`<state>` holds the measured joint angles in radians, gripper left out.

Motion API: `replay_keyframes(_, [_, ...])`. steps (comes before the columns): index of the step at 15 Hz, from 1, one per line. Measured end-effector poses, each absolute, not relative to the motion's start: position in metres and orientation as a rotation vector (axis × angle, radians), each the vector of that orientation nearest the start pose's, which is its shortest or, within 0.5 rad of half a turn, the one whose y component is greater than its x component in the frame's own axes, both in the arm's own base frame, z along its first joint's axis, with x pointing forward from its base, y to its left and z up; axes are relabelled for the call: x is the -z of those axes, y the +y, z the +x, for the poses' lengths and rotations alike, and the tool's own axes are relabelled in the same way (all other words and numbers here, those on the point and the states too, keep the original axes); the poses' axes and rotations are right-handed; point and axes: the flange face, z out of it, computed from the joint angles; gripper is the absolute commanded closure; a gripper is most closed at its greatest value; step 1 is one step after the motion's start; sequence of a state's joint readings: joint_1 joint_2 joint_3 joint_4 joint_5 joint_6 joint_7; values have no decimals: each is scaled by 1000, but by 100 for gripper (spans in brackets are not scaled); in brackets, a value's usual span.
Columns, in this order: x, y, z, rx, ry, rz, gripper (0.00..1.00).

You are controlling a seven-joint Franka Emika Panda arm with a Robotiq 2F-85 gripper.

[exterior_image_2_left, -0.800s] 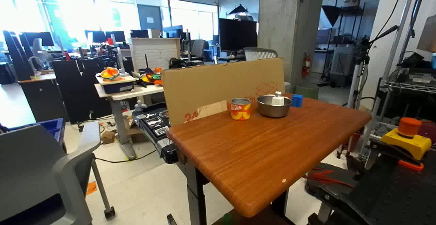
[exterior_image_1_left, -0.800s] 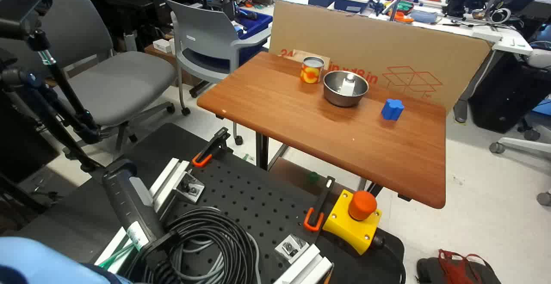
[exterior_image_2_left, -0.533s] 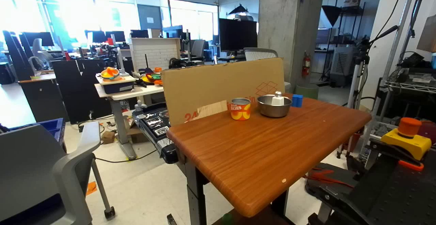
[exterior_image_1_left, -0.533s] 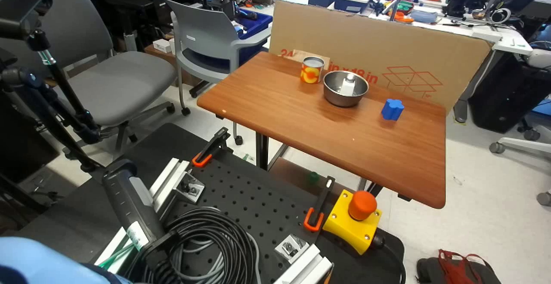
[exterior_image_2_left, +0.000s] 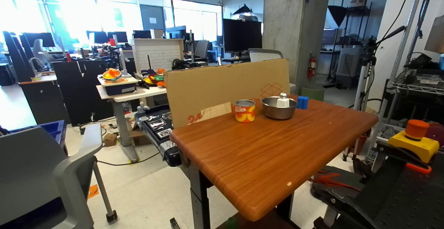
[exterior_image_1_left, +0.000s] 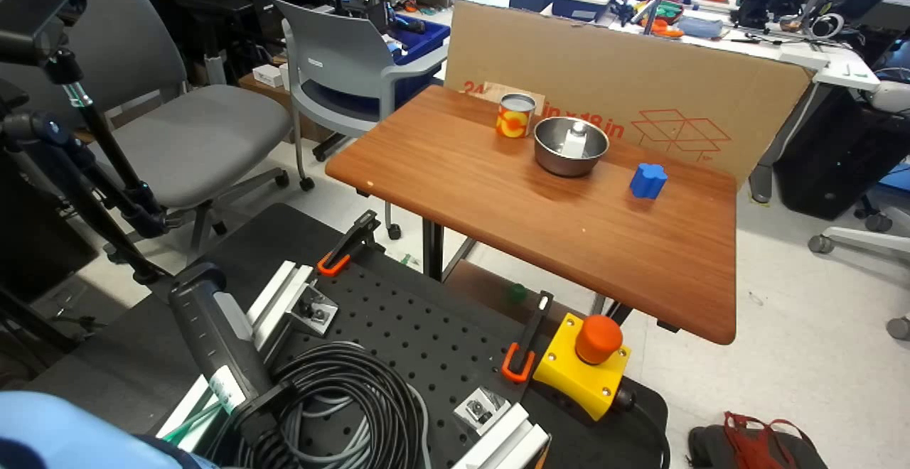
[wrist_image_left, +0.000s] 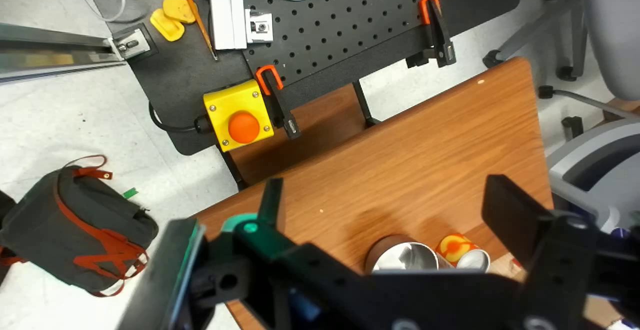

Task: Move the blue block forwards

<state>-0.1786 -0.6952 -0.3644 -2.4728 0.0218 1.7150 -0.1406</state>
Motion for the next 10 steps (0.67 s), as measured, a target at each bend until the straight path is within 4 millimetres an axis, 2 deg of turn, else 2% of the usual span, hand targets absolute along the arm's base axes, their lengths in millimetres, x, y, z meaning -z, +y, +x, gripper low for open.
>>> replay_keyframes(6, [-501, -185, 292, -33, 464, -2842, 0])
replay_keyframes(8, [-496, -186, 307, -31, 492, -2856, 0])
replay_keyframes(10, [-484, -190, 333, -16, 520, -2877, 0])
